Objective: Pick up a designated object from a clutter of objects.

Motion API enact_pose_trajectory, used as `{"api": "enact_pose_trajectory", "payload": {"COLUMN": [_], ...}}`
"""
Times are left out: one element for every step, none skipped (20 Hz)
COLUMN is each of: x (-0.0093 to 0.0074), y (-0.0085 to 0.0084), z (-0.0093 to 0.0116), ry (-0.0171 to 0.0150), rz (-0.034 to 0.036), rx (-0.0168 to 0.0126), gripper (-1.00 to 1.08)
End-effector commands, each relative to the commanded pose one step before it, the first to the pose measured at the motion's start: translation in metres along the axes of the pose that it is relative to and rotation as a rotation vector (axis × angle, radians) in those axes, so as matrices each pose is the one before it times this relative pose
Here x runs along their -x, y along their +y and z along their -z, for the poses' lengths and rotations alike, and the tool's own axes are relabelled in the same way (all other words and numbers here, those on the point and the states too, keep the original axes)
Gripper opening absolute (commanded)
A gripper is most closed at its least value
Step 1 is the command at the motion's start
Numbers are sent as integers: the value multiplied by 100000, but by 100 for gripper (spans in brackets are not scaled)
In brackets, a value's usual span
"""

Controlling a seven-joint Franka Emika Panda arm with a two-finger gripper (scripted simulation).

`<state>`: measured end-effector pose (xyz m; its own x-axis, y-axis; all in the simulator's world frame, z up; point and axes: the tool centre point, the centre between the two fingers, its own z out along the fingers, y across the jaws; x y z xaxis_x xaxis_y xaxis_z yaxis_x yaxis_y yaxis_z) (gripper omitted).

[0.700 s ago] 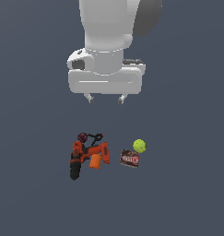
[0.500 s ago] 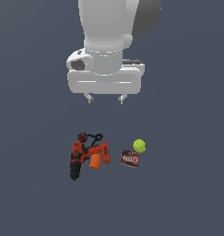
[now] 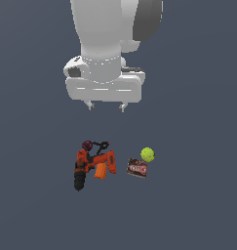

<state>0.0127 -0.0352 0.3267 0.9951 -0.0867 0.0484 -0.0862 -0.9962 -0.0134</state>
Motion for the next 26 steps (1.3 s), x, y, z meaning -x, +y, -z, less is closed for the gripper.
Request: {"api": "enact_pose_trajectory", "payload": {"x": [8, -4, -16, -28, -41, -53, -63, -72, -80, -85, -90, -93, -94, -94, -92, -87, -80, -70, -57, -40, -20, 3, 28, 53, 79, 103], "y": [-33, -4, -26, -61, -89, -120, -152, -181, -207, -234, -259, -283, -313, -345, -375, -406, -437, -470, -503, -535, -568, -591, -592, -592, -591, -588], "z": [66, -21, -59, -94, -130, -167, -203, -240, -275, -308, -345, -379, -414, -451, -488, -526, -565, -605, -644, -685, -725, -755, -758, -760, -762, -764], "ry": [62, -14, -26, -30, -35, -40, -45, -52, -59, -66, -76, -84, -89, -94, -100, -106, -112, -117, -122, -128, -133, -136, -135, -134, -134, -134], "rz": [170, -67, -152, -210, -278, -342, -404, -473, -542, -608, -689, -758, -821, -888, -957, -1028, -1100, -1172, -1241, -1314, -1385, -1434, -1434, -1432, -1428, -1428], "rx": [-17, -5, 0, 10, 21, 30, 39, 47, 53, 57, 61, 65, 71, 77, 81, 85, 89, 93, 95, 98, 100, 99, 95, 90, 86, 82], "gripper": [100, 100, 100, 100, 100, 100, 100, 100, 100, 100, 100, 100, 100, 100, 100, 100, 100, 100, 100, 100, 100, 100, 100, 100, 100, 100]}}
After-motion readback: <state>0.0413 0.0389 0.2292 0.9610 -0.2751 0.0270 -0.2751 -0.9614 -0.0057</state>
